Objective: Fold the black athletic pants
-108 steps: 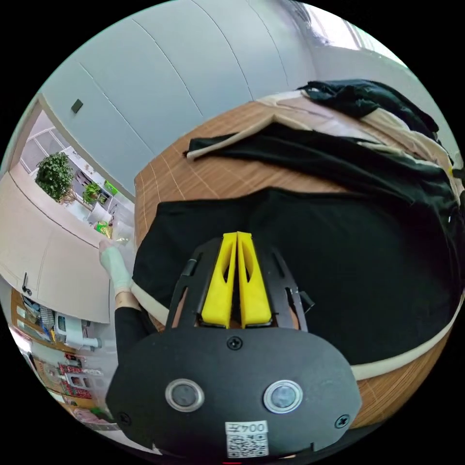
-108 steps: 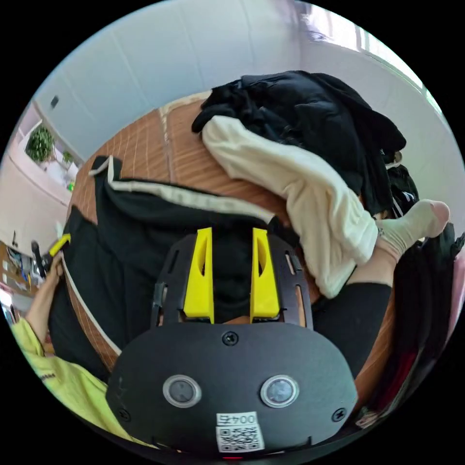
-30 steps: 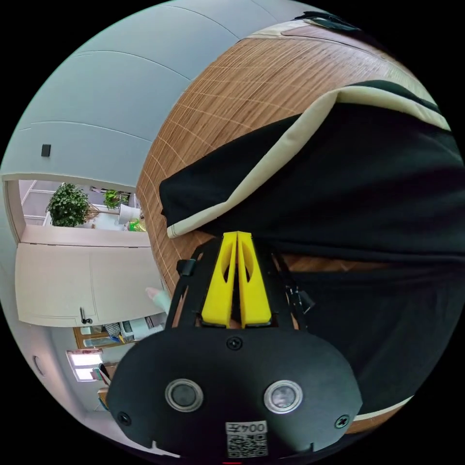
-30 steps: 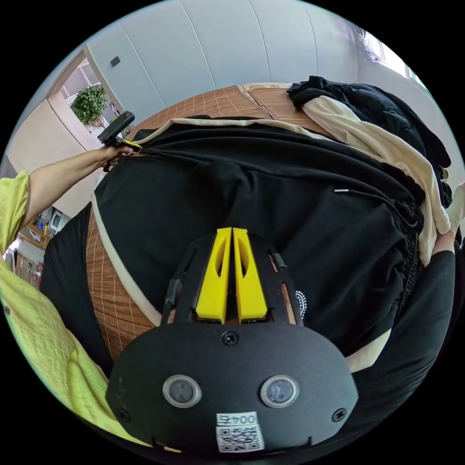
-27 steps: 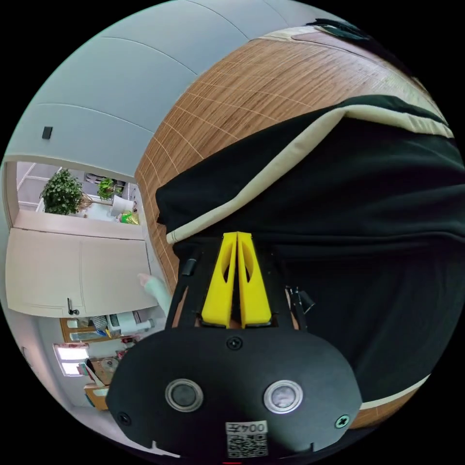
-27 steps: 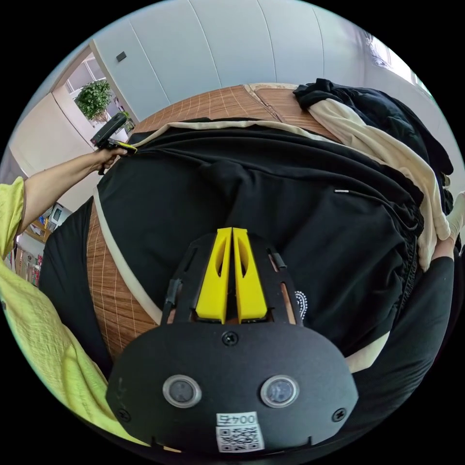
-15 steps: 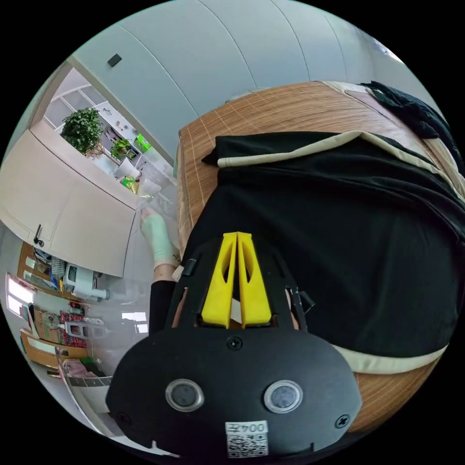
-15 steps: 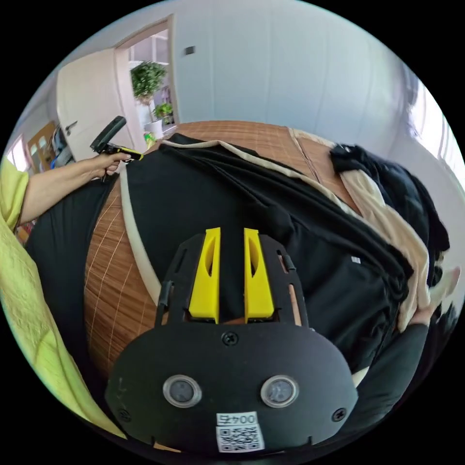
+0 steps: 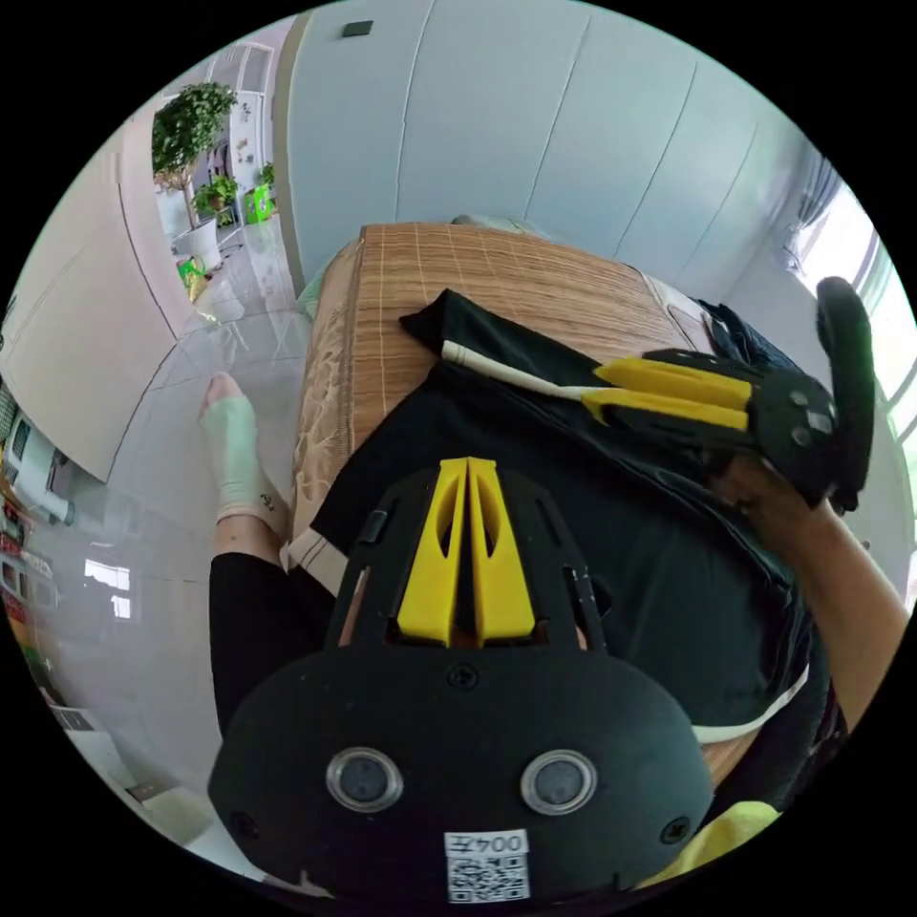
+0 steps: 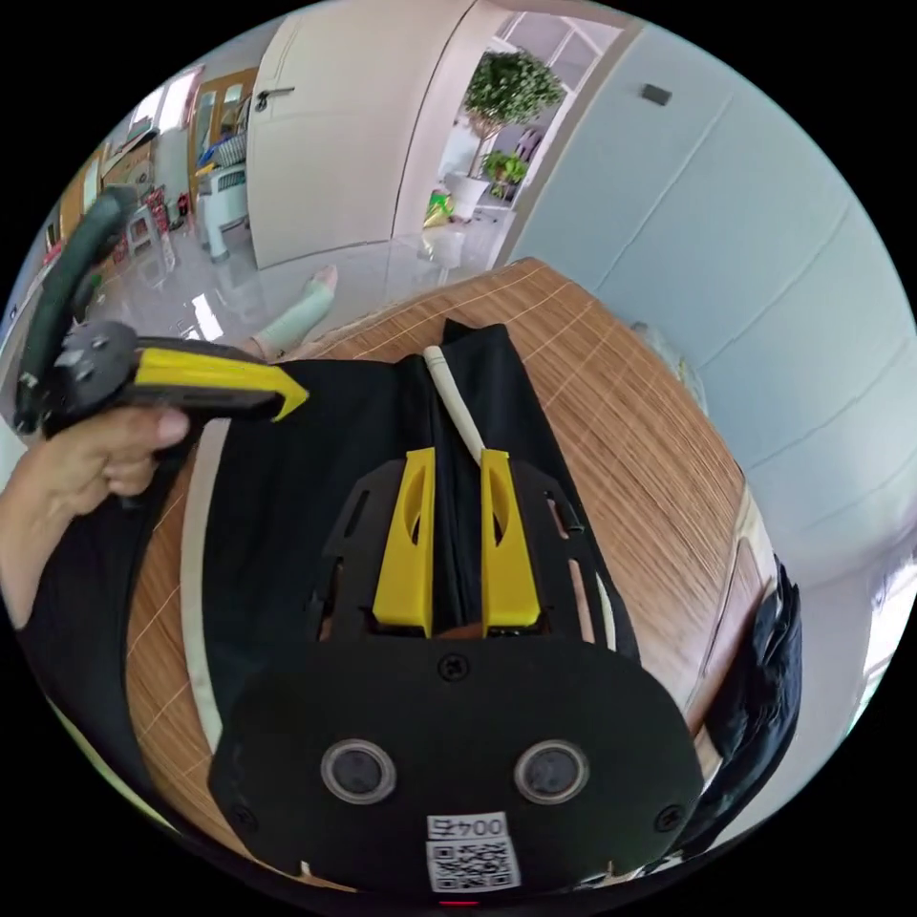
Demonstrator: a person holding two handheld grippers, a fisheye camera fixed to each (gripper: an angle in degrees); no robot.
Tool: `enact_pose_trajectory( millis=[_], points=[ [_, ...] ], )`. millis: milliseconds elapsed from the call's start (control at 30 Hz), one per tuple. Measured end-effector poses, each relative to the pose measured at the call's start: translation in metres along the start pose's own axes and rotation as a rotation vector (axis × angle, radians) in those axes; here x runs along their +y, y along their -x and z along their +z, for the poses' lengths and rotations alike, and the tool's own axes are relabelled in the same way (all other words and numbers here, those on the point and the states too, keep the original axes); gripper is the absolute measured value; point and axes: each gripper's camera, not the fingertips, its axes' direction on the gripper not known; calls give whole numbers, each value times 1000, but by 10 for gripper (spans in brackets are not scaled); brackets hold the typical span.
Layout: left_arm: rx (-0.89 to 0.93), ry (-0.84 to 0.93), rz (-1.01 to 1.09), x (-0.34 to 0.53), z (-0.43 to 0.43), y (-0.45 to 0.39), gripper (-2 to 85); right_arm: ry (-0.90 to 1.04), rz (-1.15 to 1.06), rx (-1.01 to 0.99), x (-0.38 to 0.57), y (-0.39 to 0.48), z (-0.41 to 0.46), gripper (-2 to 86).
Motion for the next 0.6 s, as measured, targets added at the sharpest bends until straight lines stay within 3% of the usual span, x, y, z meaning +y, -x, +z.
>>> enact_pose_trajectory(
  millis=[300,367,500,600],
  points=[
    [-20,-13,55,-6,-10,4,8,199,-200,-6,-71,16,88,82],
    [-15,-14,57,-6,-11,5,7,232,-245,6,-76,19,97,43],
    [-9,-18,58,-7,-13,5,7,207,-213,16,-89,2,92,4],
    [-7,-22,55,-9,-12,3,7,146,-71,45,-104,-39,76,5]
  ],
)
